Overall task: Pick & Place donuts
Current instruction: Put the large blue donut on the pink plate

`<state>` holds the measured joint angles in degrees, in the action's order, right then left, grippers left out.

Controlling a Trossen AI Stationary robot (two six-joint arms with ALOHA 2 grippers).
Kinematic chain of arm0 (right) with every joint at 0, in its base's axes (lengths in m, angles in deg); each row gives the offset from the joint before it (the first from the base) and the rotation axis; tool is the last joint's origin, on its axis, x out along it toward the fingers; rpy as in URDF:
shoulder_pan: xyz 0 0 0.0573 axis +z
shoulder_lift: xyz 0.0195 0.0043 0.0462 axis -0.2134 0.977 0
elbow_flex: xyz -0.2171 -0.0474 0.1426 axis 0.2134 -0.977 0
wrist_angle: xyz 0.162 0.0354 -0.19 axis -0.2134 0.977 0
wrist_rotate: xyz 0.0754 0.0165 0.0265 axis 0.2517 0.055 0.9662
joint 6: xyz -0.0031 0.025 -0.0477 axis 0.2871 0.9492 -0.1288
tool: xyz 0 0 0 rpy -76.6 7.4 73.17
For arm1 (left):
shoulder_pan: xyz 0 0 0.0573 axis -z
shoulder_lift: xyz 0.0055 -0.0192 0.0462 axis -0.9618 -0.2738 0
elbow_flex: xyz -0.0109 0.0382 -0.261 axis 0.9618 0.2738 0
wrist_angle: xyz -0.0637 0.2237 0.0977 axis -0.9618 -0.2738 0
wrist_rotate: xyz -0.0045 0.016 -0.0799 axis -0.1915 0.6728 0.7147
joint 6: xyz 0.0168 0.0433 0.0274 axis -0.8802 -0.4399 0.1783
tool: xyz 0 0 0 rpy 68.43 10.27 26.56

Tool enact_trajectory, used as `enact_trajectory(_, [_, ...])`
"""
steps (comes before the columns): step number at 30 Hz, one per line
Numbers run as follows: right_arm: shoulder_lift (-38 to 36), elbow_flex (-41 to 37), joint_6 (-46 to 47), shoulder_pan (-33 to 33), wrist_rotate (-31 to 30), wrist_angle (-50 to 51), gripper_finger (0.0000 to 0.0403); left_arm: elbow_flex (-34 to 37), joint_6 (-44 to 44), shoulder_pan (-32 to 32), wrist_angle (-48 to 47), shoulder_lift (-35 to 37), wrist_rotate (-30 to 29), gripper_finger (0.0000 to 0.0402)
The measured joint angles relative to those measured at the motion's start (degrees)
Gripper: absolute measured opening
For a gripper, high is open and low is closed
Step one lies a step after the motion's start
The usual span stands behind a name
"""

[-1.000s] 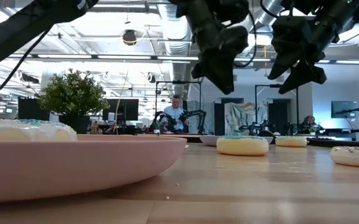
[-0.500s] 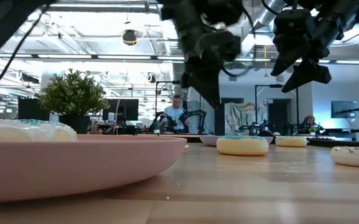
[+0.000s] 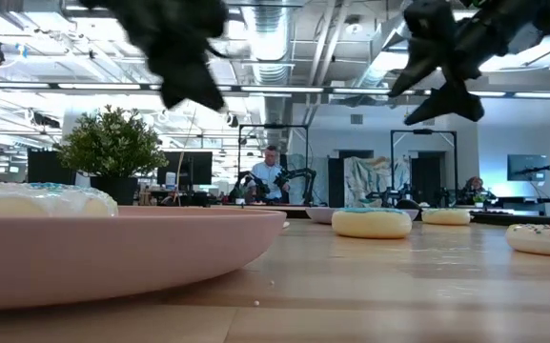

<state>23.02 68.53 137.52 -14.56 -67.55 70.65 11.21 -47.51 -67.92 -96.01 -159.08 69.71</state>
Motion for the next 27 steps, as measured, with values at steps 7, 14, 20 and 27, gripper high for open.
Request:
enact_trajectory(7, [13.48, 8.04, 3.73, 1.73, -0.02, -0.79, 0.0234, 16.81, -3.09, 3.81, 4.8, 21.1, -2.7, 0.0])
enact_trajectory(14, [32.77, 24.84, 10.11, 3.26, 1.15, 18.06, 0.0225, 26.7, -2.96, 4.25, 5.39, 35.34, -2.33, 0.0])
enact_trajectory(20, [42.54, 32.14, 11.86, 5.6, 4.02, 26.82, 0.0235, 28.5, -0.42, 4.23, 5.71, 39.28, -1.13, 0.0])
enact_trajectory(27, [48.09, 32.32, 13.12, 8.84, 5.28, 27.0, 0.0264, 28.6, 1.67, 4.44, 5.61, 39.14, 0.79, 0.0])
